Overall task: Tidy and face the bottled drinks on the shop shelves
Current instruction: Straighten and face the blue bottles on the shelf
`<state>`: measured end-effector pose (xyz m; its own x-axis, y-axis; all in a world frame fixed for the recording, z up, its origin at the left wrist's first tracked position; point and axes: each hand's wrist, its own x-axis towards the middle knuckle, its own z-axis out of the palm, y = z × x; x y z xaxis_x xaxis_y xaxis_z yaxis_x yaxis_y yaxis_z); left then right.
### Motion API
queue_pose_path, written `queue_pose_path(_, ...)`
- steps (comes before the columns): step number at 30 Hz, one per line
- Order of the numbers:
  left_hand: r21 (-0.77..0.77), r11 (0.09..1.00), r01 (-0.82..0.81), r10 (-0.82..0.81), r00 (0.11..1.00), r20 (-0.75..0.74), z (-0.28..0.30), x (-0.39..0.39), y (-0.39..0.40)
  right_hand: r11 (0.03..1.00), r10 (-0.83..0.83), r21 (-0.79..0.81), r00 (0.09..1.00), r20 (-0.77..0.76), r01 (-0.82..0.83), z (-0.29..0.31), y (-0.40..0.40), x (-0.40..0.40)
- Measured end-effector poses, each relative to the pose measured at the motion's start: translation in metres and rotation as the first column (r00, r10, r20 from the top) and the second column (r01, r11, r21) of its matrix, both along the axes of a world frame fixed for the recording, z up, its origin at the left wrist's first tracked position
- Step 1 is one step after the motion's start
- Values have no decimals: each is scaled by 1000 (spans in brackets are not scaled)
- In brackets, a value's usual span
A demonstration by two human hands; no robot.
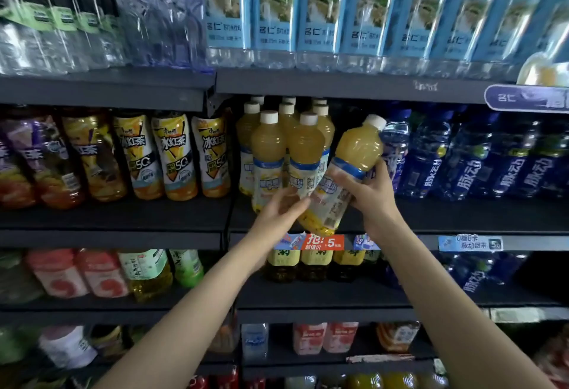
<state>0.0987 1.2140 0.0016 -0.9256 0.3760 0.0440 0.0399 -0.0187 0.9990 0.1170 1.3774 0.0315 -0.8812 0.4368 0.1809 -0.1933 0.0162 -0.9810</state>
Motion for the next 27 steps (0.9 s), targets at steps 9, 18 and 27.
queue_pose_path(9,283,952,-116,69,983,169,17,26,-20,995,88,-51,996,9,-87,21,-16,14)
queue_pose_path(18,-207,882,-424,-21,404,-915,30,23,-30,909,204,-395,968,146,-132,27,-33,25)
queue_pose_path(27,-335,941,-54,-170,779,-604,44,17,-45,922,180,-360,981,69,-143,24,-24,30)
